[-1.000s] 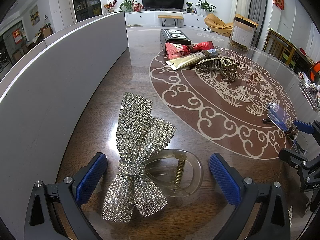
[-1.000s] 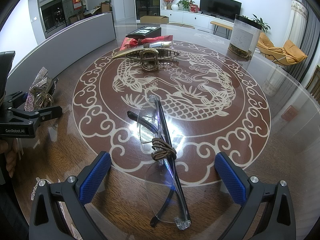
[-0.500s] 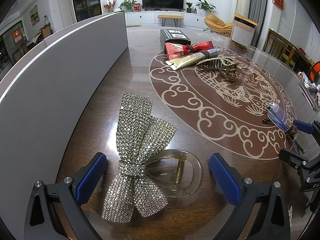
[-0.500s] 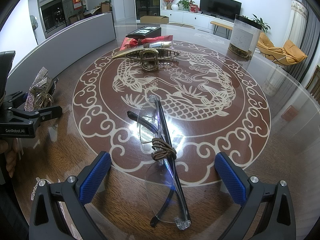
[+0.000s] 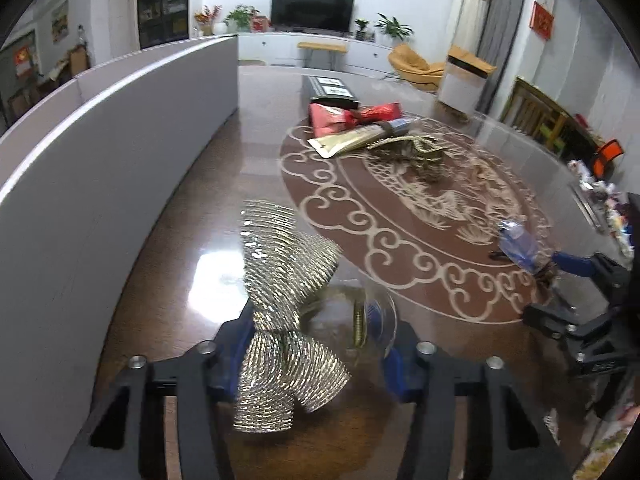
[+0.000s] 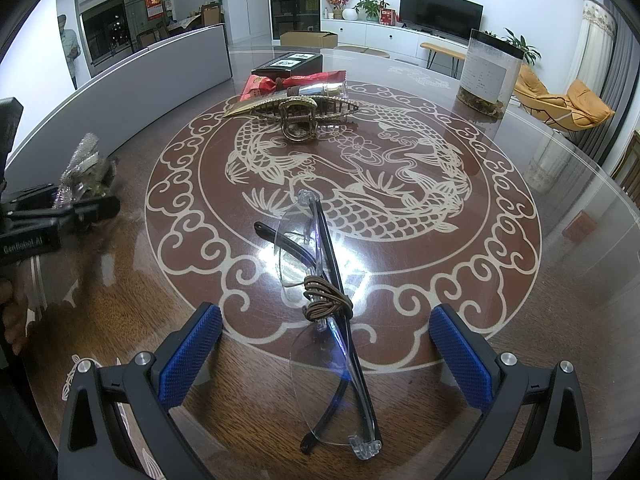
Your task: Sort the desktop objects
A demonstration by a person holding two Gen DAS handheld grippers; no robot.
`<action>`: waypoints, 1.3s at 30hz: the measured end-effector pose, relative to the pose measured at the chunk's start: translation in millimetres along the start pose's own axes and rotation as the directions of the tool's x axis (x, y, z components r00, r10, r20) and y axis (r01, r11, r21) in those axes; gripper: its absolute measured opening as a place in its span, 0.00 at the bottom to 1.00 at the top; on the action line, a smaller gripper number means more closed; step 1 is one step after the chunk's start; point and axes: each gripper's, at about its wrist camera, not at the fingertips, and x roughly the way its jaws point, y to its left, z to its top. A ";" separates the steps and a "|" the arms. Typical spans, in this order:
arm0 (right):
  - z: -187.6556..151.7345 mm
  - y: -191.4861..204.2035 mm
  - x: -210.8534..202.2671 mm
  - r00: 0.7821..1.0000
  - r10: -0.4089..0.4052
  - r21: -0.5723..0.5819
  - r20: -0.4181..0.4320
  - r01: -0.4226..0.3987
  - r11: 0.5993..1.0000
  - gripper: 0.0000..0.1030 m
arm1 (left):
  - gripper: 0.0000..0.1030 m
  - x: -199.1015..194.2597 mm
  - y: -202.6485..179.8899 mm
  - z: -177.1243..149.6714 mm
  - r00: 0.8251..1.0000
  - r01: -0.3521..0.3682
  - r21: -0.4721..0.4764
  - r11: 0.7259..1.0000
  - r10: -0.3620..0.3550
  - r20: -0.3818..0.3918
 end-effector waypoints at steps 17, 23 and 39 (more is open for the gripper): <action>16.1 -17.7 -10.2 0.982 0.176 -0.025 -0.067 -0.178 0.984 0.62 | 0.49 -34.2 -6.5 -8.9 1.000 -0.003 0.021 1.000 0.003 0.002; 25.5 0.0 -10.2 0.979 0.159 -0.128 -0.129 -0.175 0.976 0.23 | 0.49 -50.2 -8.1 -12.2 1.000 -0.002 0.021 1.000 0.001 0.022; 133.0 60.6 -97.3 0.964 0.260 -0.181 0.046 -0.248 0.952 0.14 | 0.49 -174.8 87.2 20.5 0.983 -0.016 -0.126 0.992 0.038 0.181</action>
